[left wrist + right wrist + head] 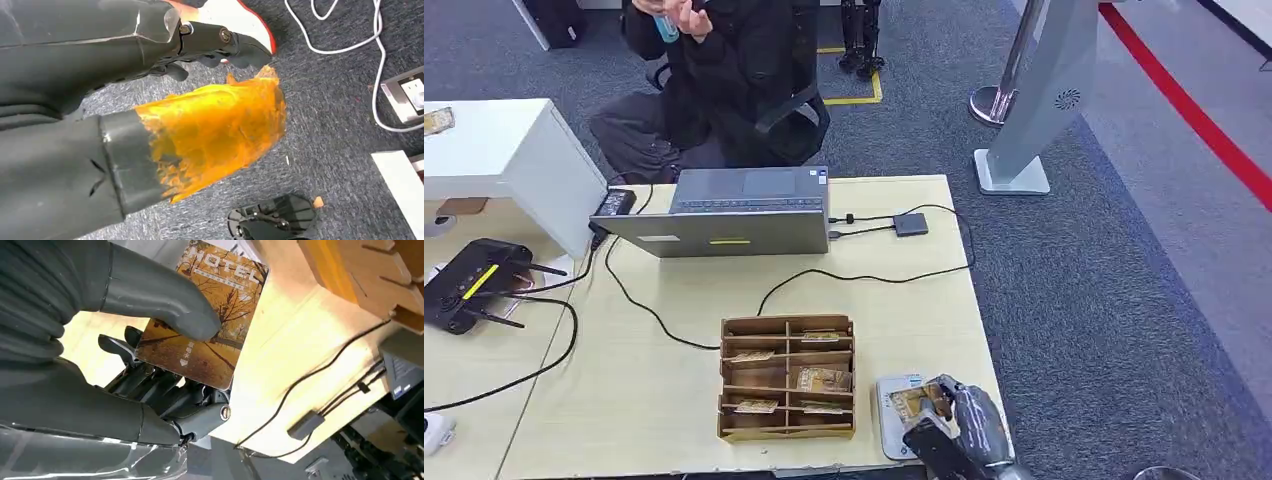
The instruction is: Pass the card to the sensor for recognition and then transmit it.
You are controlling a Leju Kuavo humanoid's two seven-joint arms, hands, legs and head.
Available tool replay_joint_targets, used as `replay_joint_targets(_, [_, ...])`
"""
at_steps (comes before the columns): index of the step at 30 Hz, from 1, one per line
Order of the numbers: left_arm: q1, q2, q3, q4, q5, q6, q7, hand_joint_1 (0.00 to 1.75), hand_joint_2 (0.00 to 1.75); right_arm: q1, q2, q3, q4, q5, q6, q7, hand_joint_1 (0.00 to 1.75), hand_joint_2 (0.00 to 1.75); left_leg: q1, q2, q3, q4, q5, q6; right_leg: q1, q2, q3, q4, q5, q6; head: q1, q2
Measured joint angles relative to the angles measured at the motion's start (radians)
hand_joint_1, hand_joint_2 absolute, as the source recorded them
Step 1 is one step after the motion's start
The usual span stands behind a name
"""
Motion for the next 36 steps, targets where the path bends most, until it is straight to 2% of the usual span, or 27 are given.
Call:
replay_joint_targets(10, [-0.003, -0.002, 0.000, 0.000, -0.005, -0.001, 0.004, 0.00, 0.00, -0.047, 0.013, 0.031, 0.074, 0.013, 0.016, 0.021, 1.75, 1.75, 0.000, 0.000, 0.000, 0.000, 0.000, 0.000, 0.000, 0.000, 0.000, 0.000, 0.000, 0.000, 0.000, 0.000])
replay_joint_targets(28, [-0.003, -0.002, 0.000, 0.000, -0.005, -0.002, 0.008, 0.00, 0.00, -0.061, 0.014, 0.045, 0.107, 0.088, 0.018, 0.101, 1.75, 1.75, 0.000, 0.000, 0.000, 0.000, 0.000, 0.000, 0.000, 0.000, 0.000, 0.000, 0.000, 0.000, 0.000, 0.000])
replay_joint_targets(36, [-0.003, -0.003, 0.000, 0.000, -0.005, -0.002, 0.011, 0.00, 0.00, -0.065, 0.018, 0.046, 0.130, 0.101, 0.017, 0.113, 1.75, 1.75, 0.000, 0.000, 0.000, 0.000, 0.000, 0.000, 0.000, 0.000, 0.000, 0.000, 0.000, 0.000, 0.000, 0.000])
